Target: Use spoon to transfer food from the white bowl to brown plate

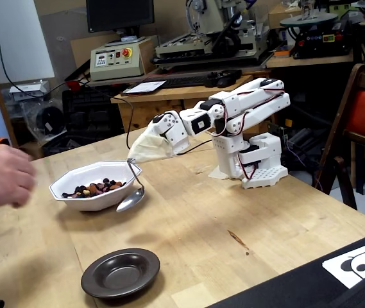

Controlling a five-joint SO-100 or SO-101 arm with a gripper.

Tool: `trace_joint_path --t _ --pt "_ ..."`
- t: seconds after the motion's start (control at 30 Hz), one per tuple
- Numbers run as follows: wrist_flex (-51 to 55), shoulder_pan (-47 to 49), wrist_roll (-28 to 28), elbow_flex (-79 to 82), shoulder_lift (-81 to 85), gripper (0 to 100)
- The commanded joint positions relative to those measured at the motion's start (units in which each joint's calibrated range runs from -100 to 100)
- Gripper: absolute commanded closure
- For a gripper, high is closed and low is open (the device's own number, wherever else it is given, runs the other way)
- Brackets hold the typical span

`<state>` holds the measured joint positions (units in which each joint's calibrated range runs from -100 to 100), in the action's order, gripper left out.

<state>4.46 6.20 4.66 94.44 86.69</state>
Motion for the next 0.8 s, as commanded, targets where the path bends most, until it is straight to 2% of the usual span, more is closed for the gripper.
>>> trace_joint_path --t 0.0,0.2,0.47,0.77 --pt "-1.7 0.2 0.0 -3.8 0.4 97" --pt "-2.6 0.2 0.0 -3.7 0.4 97" --pt "-11.6 0.2 0.0 -4.2 -0.3 97" --pt "-14.0 0.2 0.0 -11.3 -17.7 97"
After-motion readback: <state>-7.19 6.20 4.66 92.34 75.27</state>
